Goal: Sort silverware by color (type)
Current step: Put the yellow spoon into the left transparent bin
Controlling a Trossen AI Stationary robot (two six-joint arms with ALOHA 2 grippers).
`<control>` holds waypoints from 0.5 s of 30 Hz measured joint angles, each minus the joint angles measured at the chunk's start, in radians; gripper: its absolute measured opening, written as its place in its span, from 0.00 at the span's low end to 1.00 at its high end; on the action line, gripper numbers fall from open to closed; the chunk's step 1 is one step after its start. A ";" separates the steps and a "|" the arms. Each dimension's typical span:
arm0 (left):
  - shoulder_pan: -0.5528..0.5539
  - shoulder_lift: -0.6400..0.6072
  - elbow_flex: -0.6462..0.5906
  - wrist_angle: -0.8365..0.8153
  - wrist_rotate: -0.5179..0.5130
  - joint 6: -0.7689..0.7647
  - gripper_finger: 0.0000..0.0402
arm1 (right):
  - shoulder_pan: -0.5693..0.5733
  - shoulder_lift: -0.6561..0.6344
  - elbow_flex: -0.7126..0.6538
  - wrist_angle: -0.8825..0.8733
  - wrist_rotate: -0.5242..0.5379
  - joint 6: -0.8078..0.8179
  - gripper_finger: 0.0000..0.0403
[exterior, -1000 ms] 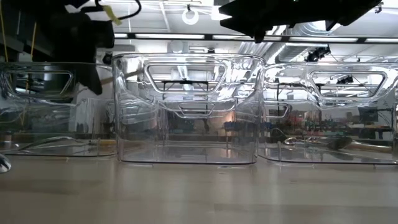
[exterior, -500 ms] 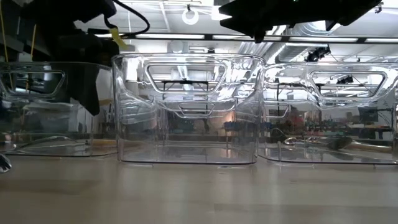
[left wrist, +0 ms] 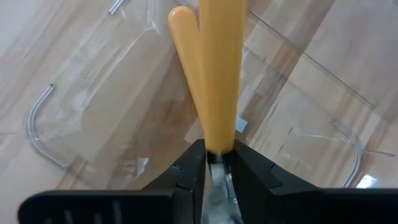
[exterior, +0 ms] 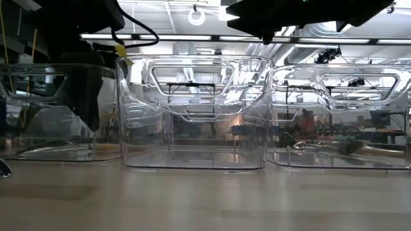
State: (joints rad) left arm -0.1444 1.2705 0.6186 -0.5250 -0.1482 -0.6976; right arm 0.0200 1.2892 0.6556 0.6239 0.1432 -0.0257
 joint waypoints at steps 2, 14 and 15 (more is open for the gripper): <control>0.000 0.000 0.000 0.000 0.000 0.001 0.18 | 0.000 0.000 0.000 0.000 0.000 0.000 0.48; 0.026 -0.042 0.014 -0.021 0.086 0.021 0.29 | 0.000 0.000 0.000 0.000 0.000 0.000 0.48; 0.034 -0.058 0.027 -0.030 0.096 0.027 0.30 | 0.000 0.000 0.000 0.000 0.000 0.000 0.48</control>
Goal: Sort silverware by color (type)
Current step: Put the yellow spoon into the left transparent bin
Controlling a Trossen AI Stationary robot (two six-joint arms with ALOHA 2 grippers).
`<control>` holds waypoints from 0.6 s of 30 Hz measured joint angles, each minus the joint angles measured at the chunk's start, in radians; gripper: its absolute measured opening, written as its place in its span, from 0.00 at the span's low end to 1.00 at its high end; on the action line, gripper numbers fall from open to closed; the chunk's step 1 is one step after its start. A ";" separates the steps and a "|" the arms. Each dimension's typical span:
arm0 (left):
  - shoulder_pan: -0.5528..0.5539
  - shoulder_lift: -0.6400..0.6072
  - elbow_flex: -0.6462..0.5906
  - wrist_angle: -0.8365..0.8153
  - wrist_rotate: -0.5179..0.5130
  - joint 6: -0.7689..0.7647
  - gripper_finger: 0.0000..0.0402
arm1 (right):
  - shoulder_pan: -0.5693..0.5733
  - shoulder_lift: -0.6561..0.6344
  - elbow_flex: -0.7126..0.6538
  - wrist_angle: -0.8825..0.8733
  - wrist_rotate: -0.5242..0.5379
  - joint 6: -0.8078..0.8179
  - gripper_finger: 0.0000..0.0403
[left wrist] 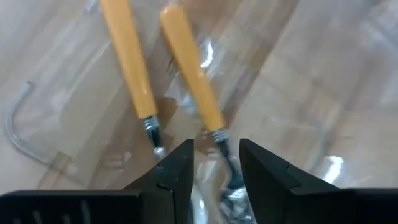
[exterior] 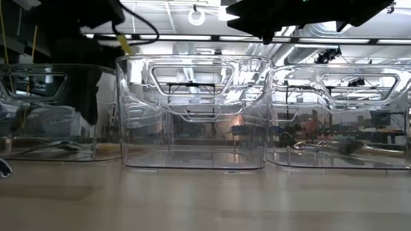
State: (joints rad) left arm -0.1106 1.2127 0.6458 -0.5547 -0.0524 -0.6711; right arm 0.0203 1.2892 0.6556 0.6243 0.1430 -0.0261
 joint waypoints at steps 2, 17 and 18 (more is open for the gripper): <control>0.015 -0.035 0.030 -0.001 0.015 0.027 0.32 | 0.000 0.000 0.000 0.000 0.000 0.000 0.48; 0.047 -0.278 0.121 0.435 -0.222 0.692 0.34 | 0.000 0.000 0.000 -0.025 0.000 0.000 0.48; 0.050 -0.268 0.121 0.475 -0.201 0.721 0.34 | 0.000 0.000 0.000 -0.025 0.000 0.000 0.48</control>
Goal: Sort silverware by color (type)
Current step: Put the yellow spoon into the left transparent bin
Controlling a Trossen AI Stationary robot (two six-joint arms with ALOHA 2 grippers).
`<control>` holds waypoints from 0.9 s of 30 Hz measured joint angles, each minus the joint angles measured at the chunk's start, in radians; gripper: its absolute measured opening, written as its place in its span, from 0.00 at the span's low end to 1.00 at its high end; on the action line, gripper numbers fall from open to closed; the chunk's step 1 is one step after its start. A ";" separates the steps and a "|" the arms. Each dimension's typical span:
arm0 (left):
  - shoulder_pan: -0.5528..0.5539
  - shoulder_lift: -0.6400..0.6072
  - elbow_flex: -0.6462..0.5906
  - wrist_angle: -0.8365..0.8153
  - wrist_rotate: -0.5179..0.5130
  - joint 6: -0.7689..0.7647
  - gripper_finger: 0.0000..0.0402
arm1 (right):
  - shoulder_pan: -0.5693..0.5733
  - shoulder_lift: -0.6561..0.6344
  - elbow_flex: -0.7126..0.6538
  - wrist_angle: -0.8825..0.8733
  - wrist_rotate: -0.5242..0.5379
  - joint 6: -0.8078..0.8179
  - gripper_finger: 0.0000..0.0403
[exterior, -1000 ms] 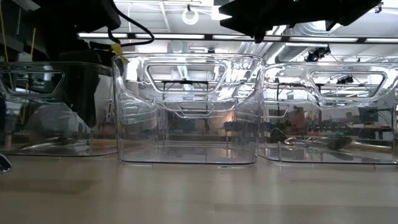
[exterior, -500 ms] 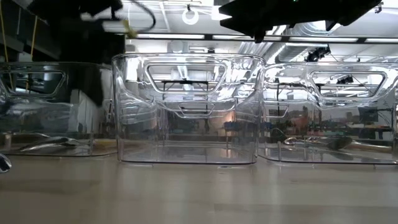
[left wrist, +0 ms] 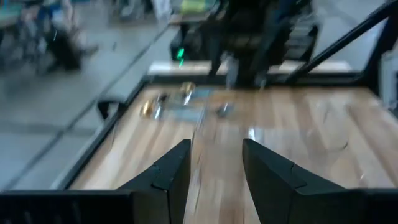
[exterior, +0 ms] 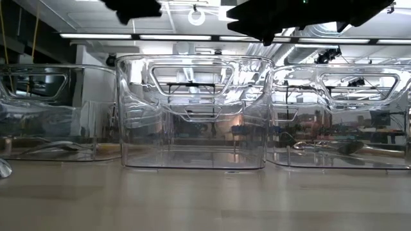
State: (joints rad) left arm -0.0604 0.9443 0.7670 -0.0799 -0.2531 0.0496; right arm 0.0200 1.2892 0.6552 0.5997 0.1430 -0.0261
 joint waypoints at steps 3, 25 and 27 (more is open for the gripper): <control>0.018 0.040 -0.027 0.137 0.081 0.065 0.34 | 0.000 0.000 0.000 0.001 0.000 0.000 0.48; 0.213 0.119 -0.381 0.843 0.457 -0.046 0.34 | -0.003 0.000 0.000 0.007 0.008 -0.035 0.48; 0.213 0.119 -0.381 0.841 0.457 -0.046 0.34 | -0.003 0.000 0.000 0.008 0.016 -0.035 0.48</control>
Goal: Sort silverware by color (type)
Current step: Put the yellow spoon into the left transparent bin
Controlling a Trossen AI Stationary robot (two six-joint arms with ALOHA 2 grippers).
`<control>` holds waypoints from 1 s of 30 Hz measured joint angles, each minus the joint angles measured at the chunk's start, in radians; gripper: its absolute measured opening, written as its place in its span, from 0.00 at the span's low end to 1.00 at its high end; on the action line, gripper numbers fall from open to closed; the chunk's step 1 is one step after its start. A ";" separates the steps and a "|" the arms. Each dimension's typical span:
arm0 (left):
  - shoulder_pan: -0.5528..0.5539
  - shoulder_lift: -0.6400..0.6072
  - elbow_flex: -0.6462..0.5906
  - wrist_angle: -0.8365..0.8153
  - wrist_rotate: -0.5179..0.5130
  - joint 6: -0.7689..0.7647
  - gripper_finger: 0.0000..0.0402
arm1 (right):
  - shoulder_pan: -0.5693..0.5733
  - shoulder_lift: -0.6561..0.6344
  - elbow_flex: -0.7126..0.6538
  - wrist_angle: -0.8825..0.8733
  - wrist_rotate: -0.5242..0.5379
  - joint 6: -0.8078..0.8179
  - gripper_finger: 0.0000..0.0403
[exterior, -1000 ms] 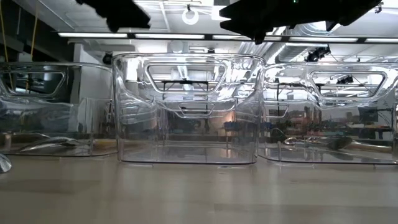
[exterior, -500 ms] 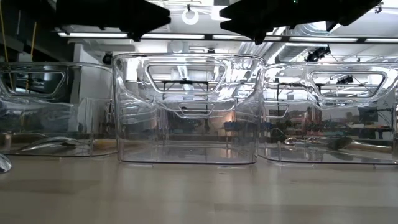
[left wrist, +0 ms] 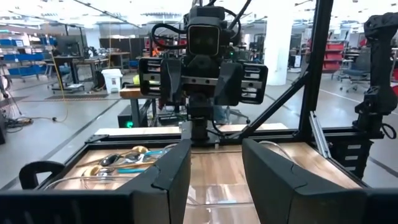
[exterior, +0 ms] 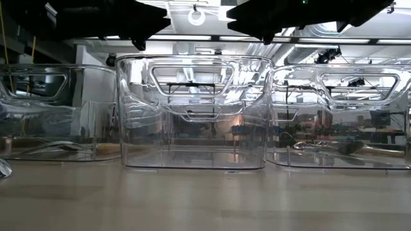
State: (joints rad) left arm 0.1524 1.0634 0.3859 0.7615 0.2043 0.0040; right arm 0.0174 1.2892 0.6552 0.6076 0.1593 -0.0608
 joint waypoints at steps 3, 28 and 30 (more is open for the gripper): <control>0.000 0.001 0.000 -0.008 0.000 0.000 0.34 | 0.000 0.000 0.000 0.000 0.005 0.000 0.48; 0.000 0.001 0.000 -0.010 -0.006 0.000 0.34 | -0.003 0.000 0.000 -0.056 0.145 0.073 0.48; 0.000 0.001 0.000 -0.012 -0.006 0.000 0.34 | -0.010 0.000 0.000 -0.066 0.328 0.126 0.48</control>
State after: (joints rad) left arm 0.1520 1.0641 0.3859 0.7499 0.1982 0.0036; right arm 0.0069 1.2890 0.6556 0.5413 0.4869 0.0647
